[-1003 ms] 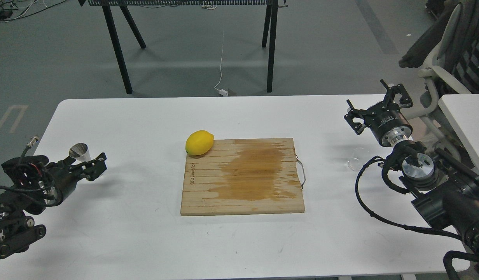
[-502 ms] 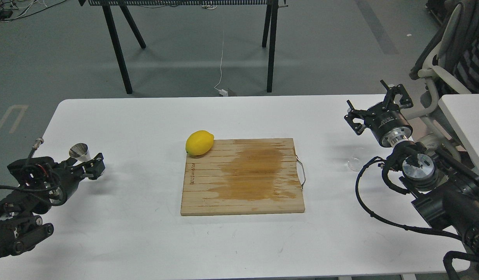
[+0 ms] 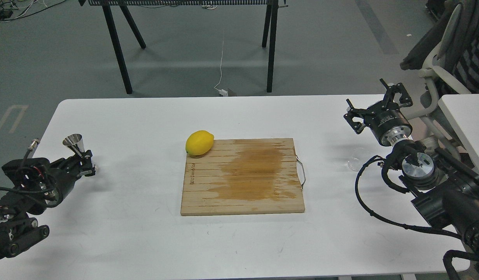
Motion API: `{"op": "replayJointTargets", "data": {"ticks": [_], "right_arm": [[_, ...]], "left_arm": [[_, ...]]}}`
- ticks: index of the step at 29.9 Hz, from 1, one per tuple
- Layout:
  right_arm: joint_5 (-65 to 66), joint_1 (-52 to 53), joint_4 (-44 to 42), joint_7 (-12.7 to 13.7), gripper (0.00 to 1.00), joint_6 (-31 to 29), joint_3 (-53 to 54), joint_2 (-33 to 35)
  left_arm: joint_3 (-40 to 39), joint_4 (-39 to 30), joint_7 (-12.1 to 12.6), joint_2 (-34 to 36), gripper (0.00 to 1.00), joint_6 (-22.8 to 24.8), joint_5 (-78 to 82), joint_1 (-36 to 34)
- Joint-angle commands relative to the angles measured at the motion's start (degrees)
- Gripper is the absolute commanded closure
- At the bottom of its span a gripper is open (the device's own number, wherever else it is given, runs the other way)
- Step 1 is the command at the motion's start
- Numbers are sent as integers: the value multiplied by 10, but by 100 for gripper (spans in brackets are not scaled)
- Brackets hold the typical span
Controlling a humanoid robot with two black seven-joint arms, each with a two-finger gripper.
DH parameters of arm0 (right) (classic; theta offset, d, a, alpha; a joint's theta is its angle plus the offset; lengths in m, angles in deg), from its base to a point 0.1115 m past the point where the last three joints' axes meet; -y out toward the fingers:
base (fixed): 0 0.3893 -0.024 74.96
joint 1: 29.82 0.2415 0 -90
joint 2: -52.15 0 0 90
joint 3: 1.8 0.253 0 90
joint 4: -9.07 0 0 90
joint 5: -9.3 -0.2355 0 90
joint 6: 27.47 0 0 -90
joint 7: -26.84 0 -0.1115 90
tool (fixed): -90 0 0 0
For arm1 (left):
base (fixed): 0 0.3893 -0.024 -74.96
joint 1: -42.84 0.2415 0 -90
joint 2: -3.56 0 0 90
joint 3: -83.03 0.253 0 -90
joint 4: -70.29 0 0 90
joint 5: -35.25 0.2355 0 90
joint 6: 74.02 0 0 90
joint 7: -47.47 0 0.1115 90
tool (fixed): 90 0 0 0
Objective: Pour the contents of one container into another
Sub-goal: 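Lift the jigger with the left gripper and carry it onto the cutting board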
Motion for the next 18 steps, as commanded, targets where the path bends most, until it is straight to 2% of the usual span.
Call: {"op": "replayJointTargets", "data": {"ticks": [1, 6, 11, 14, 18], "right_arm": [[0, 2, -1, 0, 1, 0, 0, 1], [0, 3, 0, 0, 1, 0, -1, 0], [0, 3, 0, 0, 1, 3, -1, 1], [0, 5, -1, 0, 1, 6, 0, 1], [0, 9, -3, 0, 1, 8, 2, 4]], "left_arm": [[-9, -62, 3, 65, 100, -8, 0, -12], [-9, -185, 3, 161, 100, -8, 10, -77], [-10, -333, 13, 239, 100, -8, 99, -145], [-16, -392, 35, 240, 100, -8, 173, -163], [-31, -408, 39, 176, 100, 0, 286, -165]]}}
